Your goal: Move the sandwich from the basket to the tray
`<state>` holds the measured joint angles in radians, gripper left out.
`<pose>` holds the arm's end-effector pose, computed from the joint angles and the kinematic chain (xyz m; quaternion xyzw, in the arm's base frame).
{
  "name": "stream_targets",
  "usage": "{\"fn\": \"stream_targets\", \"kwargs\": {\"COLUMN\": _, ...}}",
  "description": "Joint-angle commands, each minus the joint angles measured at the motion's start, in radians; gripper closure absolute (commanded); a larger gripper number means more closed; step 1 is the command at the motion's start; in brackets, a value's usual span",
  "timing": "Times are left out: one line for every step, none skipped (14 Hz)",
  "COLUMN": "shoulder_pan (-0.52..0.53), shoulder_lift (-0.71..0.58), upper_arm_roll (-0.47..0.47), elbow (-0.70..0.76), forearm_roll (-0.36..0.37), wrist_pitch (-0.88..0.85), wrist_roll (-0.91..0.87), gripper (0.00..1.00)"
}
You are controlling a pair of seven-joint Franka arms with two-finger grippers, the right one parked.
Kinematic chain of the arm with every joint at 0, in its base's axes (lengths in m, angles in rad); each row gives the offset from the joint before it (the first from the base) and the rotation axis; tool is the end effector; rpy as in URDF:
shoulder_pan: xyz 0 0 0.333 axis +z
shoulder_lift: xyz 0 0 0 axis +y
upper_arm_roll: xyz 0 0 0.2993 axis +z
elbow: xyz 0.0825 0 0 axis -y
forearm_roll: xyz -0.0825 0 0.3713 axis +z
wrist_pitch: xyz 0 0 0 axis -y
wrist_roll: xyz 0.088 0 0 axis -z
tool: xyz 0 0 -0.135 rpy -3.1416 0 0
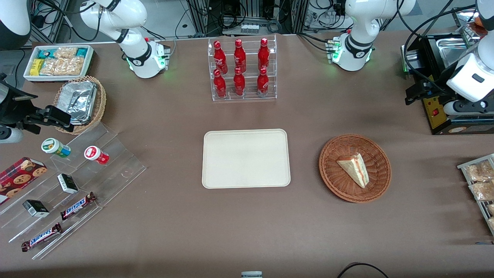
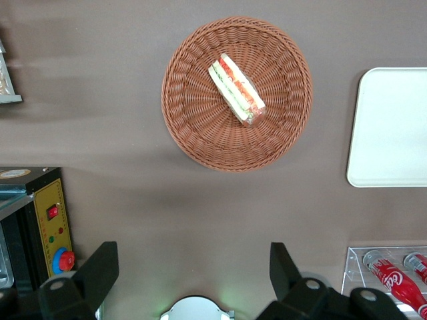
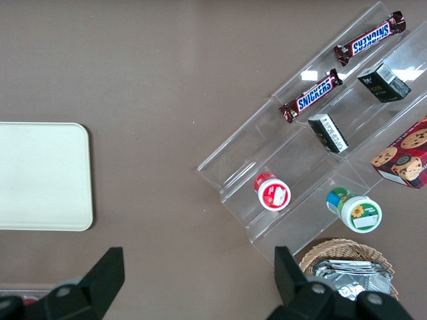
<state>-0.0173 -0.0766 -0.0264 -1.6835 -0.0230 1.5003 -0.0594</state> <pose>0.5059 -0.0258 0.5632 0.9985 0.0077 -0.0538 0.0077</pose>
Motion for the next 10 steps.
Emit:
{"fn": "stream_targets", "kwargs": {"shoulder_pan": -0.009, "shoulder_lift": 0.012, "upper_arm_roll": 0.006, "elbow": 0.033, "forearm_roll": 0.034, "wrist_pitch": -0.011, "wrist_roll": 0.013, "gripper": 0.0}}
{"fn": "stream_targets", "kwargs": {"shoulder_pan": -0.009, "shoulder_lift": 0.011, "upper_arm_roll": 0.006, "elbow": 0.034, "forearm_roll": 0.037, "wrist_pitch": -0.011, "wrist_roll": 0.01, "gripper": 0.0}}
{"fn": "stream_targets", "kwargs": {"shoulder_pan": -0.01, "shoulder_lift": 0.015, "upper_arm_roll": 0.006, "elbow": 0.036, "forearm_roll": 0.037, "wrist_pitch": -0.008, "wrist_roll": 0.001, "gripper": 0.0}}
{"fn": "stream_targets", "kwargs": {"shoulder_pan": -0.01, "shoulder_lift": 0.026, "upper_arm_roll": 0.005, "elbow": 0.035, "forearm_roll": 0.038, "wrist_pitch": -0.002, "wrist_roll": 0.0, "gripper": 0.0}}
{"fn": "stream_targets", "kwargs": {"shoulder_pan": -0.01, "shoulder_lift": 0.035, "upper_arm_roll": 0.005, "elbow": 0.033, "forearm_roll": 0.04, "wrist_pitch": 0.003, "wrist_roll": -0.002, "gripper": 0.0}}
{"fn": "stream_targets", "kwargs": {"shoulder_pan": -0.01, "shoulder_lift": 0.047, "upper_arm_roll": 0.005, "elbow": 0.034, "forearm_roll": 0.04, "wrist_pitch": 0.015, "wrist_roll": -0.003, "gripper": 0.0}}
{"fn": "stream_targets", "kwargs": {"shoulder_pan": -0.012, "shoulder_lift": 0.06, "upper_arm_roll": 0.005, "elbow": 0.033, "forearm_roll": 0.04, "wrist_pitch": 0.029, "wrist_roll": -0.016, "gripper": 0.0}}
{"fn": "stream_targets", "kwargs": {"shoulder_pan": -0.012, "shoulder_lift": 0.078, "upper_arm_roll": 0.005, "elbow": 0.031, "forearm_roll": 0.04, "wrist_pitch": 0.047, "wrist_roll": -0.054, "gripper": 0.0}}
{"fn": "stream_targets", "kwargs": {"shoulder_pan": -0.015, "shoulder_lift": 0.093, "upper_arm_roll": 0.005, "elbow": 0.024, "forearm_roll": 0.04, "wrist_pitch": 0.075, "wrist_roll": -0.089, "gripper": 0.0}}
{"fn": "stream_targets", "kwargs": {"shoulder_pan": -0.018, "shoulder_lift": 0.118, "upper_arm_roll": 0.005, "elbow": 0.019, "forearm_roll": 0.04, "wrist_pitch": 0.098, "wrist_roll": -0.114, "gripper": 0.0}}
